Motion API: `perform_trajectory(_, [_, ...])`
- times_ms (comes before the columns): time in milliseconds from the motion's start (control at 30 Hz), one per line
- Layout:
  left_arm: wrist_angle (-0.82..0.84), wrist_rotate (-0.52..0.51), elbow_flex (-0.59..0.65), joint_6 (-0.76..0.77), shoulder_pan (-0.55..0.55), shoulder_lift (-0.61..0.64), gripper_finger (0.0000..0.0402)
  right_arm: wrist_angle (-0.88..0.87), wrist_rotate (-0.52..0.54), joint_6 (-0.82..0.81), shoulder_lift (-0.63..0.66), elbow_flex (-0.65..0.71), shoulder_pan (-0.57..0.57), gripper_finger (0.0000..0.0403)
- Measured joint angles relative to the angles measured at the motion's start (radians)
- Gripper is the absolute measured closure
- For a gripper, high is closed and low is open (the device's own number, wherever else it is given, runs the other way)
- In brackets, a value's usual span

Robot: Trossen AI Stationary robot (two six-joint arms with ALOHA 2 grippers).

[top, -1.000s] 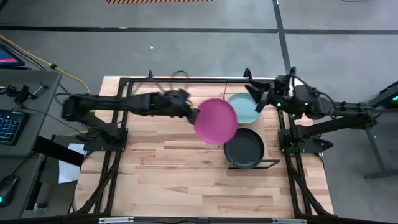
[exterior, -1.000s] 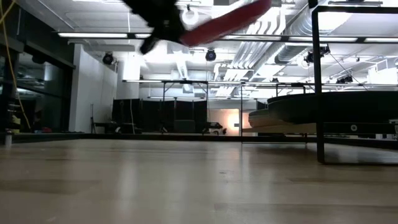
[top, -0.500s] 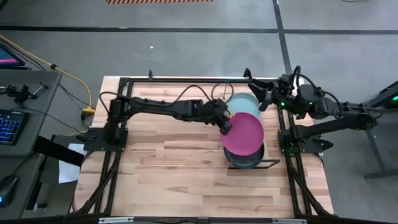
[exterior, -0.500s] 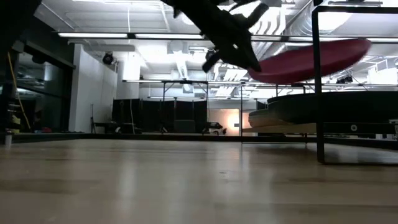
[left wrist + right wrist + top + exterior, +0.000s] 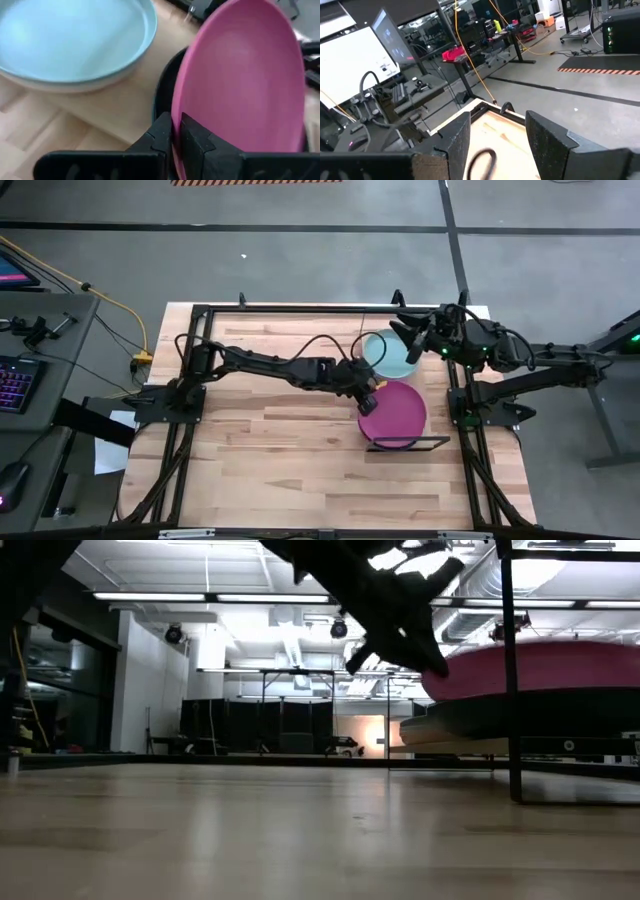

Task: Place and stack plates onto a shelf
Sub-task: Stack the pink plate on top of the black plate, then adjust the stacked colored plates

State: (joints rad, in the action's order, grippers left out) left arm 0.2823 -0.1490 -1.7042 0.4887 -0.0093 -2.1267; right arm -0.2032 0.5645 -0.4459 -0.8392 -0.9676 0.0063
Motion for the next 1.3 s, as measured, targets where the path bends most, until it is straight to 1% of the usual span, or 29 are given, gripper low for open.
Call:
perform_trajectory(133, [0.012, 0.017, 0.001, 0.008, -0.003, -0.032, 0.0375, -0.004, 0.000, -0.002, -0.006, 0.000, 0.000, 0.0231])
perform_trajectory(333, [0.035, 0.021, 0.001, 0.006, 0.001, -0.035, 0.0359, -0.003, 0.000, -0.002, -0.007, 0.000, 0.000, 0.0231])
perform_trajectory(633, [0.042, 0.120, 0.001, 0.001, 0.038, -0.021, 0.0289, -0.003, 0.000, -0.001, -0.007, 0.000, 0.000, 0.0231])
perform_trajectory(800, [0.053, 0.170, 0.001, -0.071, 0.079, 0.031, 0.0260, -0.003, 0.000, -0.001, -0.006, 0.000, 0.000, 0.0231])
perform_trajectory(1000, [0.174, 0.184, 0.001, -0.227, 0.151, 0.159, 0.0252, -0.017, 0.000, 0.001, -0.004, 0.000, 0.000, 0.0231])
perform_trajectory(1100, [0.200, 0.152, 0.008, -0.298, 0.175, 0.247, 0.0254, -0.028, -0.004, 0.001, -0.003, 0.000, 0.000, 0.0231])
perform_trajectory(1133, [0.208, 0.145, 0.022, -0.313, 0.180, 0.284, 0.0254, -0.033, -0.011, 0.001, -0.004, 0.000, 0.001, 0.0231])
perform_trajectory(1200, [0.171, 0.133, 0.062, -0.319, 0.185, 0.370, 0.0254, -0.062, -0.030, 0.000, -0.005, 0.000, 0.001, 0.0231])
perform_trajectory(1300, [0.094, 0.107, 0.179, -0.317, 0.185, 0.517, 0.0254, -0.114, -0.060, -0.031, -0.008, 0.000, 0.001, 0.0231])
